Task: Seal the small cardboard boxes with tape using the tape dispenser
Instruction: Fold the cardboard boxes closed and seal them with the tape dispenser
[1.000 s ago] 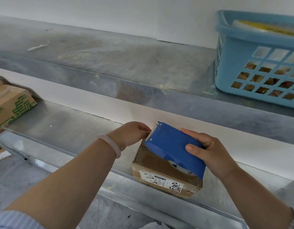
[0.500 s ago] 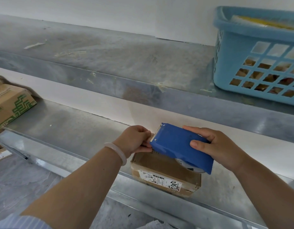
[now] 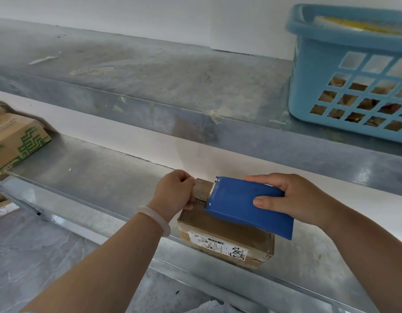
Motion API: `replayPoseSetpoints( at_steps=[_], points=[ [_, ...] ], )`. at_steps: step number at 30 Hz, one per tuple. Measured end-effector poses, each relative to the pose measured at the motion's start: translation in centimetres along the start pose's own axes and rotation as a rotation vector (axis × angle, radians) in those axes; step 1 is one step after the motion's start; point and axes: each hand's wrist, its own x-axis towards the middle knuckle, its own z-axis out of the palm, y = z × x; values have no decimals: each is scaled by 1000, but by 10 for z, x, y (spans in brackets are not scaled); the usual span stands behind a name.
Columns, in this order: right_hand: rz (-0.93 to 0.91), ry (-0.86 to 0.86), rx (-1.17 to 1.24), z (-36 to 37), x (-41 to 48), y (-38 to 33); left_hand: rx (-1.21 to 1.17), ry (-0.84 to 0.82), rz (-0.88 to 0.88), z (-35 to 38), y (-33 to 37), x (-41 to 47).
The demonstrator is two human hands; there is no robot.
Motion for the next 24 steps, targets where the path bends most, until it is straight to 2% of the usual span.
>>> replayPoseSetpoints(
  at_steps=[2,14,18,24],
  points=[
    [0,-15,-13,2,4,-1,44,12,11,-1,-6,1],
    [78,-23,-11,-16,-9,19,-124,-35,-142,-13,-24,13],
    [79,-15,-27,-13,-6,17,-176,7,-141,-14,-25,14],
    [68,-21,-59,-7,1,13,-51,36,-157,-11,-43,16]
  ],
)
